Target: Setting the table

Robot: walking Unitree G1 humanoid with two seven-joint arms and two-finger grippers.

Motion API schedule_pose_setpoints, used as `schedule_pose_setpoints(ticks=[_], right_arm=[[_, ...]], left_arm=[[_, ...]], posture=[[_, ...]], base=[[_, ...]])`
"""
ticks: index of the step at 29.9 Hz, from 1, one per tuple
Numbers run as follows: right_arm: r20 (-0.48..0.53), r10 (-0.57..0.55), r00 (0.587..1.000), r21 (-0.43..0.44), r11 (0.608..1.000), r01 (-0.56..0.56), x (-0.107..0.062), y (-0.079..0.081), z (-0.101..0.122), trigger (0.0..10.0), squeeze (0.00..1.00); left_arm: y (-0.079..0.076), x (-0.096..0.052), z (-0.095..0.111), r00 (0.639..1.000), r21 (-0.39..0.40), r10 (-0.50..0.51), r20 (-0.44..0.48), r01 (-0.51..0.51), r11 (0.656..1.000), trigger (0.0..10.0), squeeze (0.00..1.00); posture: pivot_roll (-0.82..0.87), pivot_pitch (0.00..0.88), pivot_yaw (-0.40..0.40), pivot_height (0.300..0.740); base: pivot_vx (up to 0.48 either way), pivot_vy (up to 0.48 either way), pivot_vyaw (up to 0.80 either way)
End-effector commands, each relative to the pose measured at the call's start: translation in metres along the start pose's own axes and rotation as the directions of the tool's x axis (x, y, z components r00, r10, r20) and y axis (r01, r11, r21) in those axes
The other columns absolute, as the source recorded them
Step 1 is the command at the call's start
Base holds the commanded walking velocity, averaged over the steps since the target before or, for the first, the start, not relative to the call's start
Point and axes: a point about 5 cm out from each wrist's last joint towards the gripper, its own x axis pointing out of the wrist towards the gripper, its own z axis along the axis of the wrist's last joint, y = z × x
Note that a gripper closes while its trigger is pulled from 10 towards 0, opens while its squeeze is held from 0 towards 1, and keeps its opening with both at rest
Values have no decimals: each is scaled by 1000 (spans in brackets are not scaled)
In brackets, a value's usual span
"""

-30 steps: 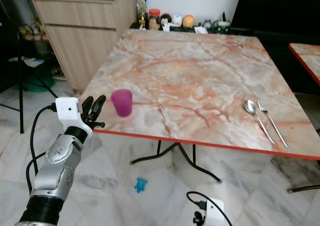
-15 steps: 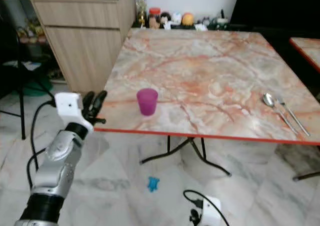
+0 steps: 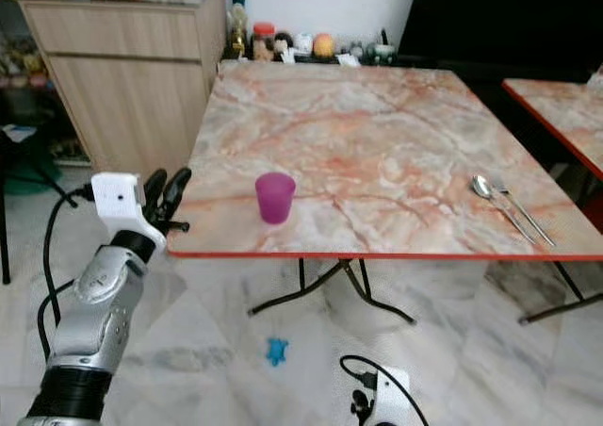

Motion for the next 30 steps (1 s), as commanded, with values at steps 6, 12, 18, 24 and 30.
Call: schedule_pose_setpoints(ticks=[6,12,18,24,30], right_arm=[[13,-8,1000,0,1000,8,0,-1,2,10000,0],[11,-7,1000,-1,1000,7,0,-1,2,10000,0],[7,-8,1000,-1,1000,8,0,-1,0,10000,0],[6,-7,1000,-5,1000,7,0,-2,0,10000,0],[4,-10,1000,-7,1000,10,0,-3,0,10000,0]], left_arm=[[-3,-1,0,1000,5,-14,-2,14,1000,10000,0],[-7,-1,-1,999,6,-32,-5,32,999,10000,0],[-9,-3,-2,999,7,-42,-14,42,999,10000,0],[-13,-3,-5,997,3,-72,-36,73,997,10000,0],[-19,-4,-7,990,16,-125,-62,127,992,10000,0]], posture=[[191,0,-46,740],[190,0,-46,740],[191,0,-47,740],[191,0,-49,740],[192,0,-49,740]], base=[[257,0,0],[259,0,0],[43,0,0],[0,0,0],[0,0,0]])
